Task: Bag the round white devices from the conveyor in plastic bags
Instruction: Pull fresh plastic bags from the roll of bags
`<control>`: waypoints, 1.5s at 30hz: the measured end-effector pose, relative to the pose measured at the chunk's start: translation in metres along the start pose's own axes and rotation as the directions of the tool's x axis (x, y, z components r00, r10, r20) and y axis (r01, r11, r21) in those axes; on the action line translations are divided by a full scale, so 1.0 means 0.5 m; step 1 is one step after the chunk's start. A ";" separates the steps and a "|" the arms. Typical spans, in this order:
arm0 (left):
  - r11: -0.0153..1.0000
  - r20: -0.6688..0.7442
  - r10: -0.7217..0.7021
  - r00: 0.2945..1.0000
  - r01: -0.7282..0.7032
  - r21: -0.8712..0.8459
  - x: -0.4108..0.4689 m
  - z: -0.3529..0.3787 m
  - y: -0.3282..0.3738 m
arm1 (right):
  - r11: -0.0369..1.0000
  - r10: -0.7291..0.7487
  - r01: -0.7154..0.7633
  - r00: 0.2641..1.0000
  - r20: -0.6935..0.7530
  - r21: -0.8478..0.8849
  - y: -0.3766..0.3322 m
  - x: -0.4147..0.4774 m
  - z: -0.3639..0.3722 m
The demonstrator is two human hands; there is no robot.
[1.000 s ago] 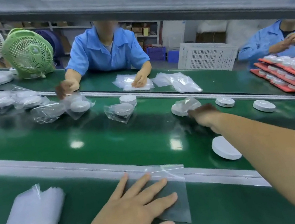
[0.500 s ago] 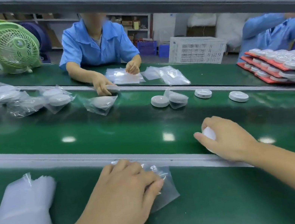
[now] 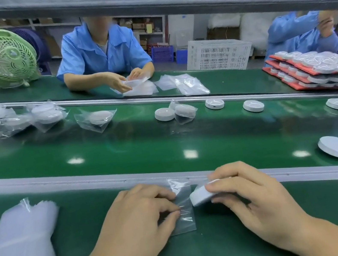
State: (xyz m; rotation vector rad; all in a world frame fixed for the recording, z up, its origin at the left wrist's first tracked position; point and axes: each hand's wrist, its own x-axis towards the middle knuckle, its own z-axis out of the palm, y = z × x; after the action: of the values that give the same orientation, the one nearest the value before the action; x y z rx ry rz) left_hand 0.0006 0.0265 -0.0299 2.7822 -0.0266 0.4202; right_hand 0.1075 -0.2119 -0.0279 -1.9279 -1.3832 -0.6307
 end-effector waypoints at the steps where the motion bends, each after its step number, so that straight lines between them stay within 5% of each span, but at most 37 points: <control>1: 0.999 -0.041 -0.002 0.999 0.001 -0.042 -0.002 0.000 -0.002 | 0.999 -0.047 0.046 0.999 -0.016 -0.026 0.006 0.001 0.000; 4: 0.938 -0.147 -0.114 0.983 0.058 -0.342 -0.004 -0.005 -0.001 | 0.983 -0.176 0.175 0.984 -0.027 -0.053 0.017 0.000 -0.003; 7: 0.753 -0.072 -0.150 0.986 0.066 -0.654 -0.005 -0.013 0.012 | 0.987 -0.138 0.146 0.984 -0.115 0.064 -0.002 0.006 0.004; 11: 0.612 0.046 -0.005 0.999 0.039 -0.790 -0.011 -0.015 0.042 | 0.884 0.335 -0.206 0.906 -0.260 0.420 -0.058 0.028 0.019; 13: 0.611 -0.066 -0.030 0.997 -0.033 -0.791 -0.011 -0.009 0.058 | 0.710 0.530 -0.366 0.840 -0.114 0.601 -0.079 0.040 0.030; 16: 0.646 -0.271 -0.146 0.951 -0.116 -0.754 -0.010 -0.011 0.073 | 0.560 0.535 -0.528 0.819 0.208 0.638 -0.095 0.053 0.038; 19: 0.544 -0.266 -0.332 0.905 -0.046 -0.838 -0.005 -0.026 0.070 | 0.797 0.425 -0.483 0.875 0.232 0.362 -0.088 0.083 0.047; 21: 0.559 -0.217 -0.323 0.921 0.001 -0.829 0.004 -0.037 0.060 | 0.857 0.407 -0.447 0.892 0.195 0.257 -0.050 0.119 0.064; 23: 0.787 -0.185 -0.227 0.956 0.068 -0.613 0.008 -0.057 0.040 | 0.785 0.552 -0.568 0.823 0.136 0.248 0.020 0.173 0.087; 25: 0.998 -0.203 -0.029 0.979 0.017 -0.059 0.011 -0.081 0.000 | 0.620 0.763 -0.742 0.646 0.026 0.255 0.120 0.238 0.101; 26: 0.987 -0.175 0.037 0.984 -0.009 0.160 0.008 -0.094 -0.024 | 0.508 0.844 -0.811 0.536 0.023 0.289 0.171 0.267 0.107; 28: 0.905 -0.129 -0.048 0.991 0.098 0.414 -0.006 -0.122 -0.080 | 0.337 0.924 -0.903 0.371 0.089 0.266 0.255 0.311 0.118; 33: 0.769 -0.034 -0.411 0.911 0.367 0.523 -0.092 -0.167 -0.214 | 0.155 0.947 -0.973 0.196 0.256 0.172 0.360 0.322 0.138; 35: 0.763 0.001 -0.530 0.848 0.477 0.436 -0.131 -0.163 -0.241 | 0.179 0.953 -0.969 0.214 0.217 0.167 0.357 0.316 0.144; 39: 0.823 -0.051 -0.553 0.831 0.555 0.122 -0.172 -0.147 -0.256 | 0.368 0.905 -0.911 0.397 0.153 0.186 0.290 0.284 0.135; 45: 0.886 -0.028 -0.381 0.924 0.357 -0.296 -0.105 -0.146 -0.173 | 0.673 0.629 -0.720 0.677 0.383 0.168 0.053 0.178 0.086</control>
State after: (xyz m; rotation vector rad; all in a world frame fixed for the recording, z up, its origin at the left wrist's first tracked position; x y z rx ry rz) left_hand -0.0648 0.1303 -0.0064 2.4048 0.4247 0.3981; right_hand 0.1613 -0.1297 0.0008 -2.1202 -0.7227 0.2470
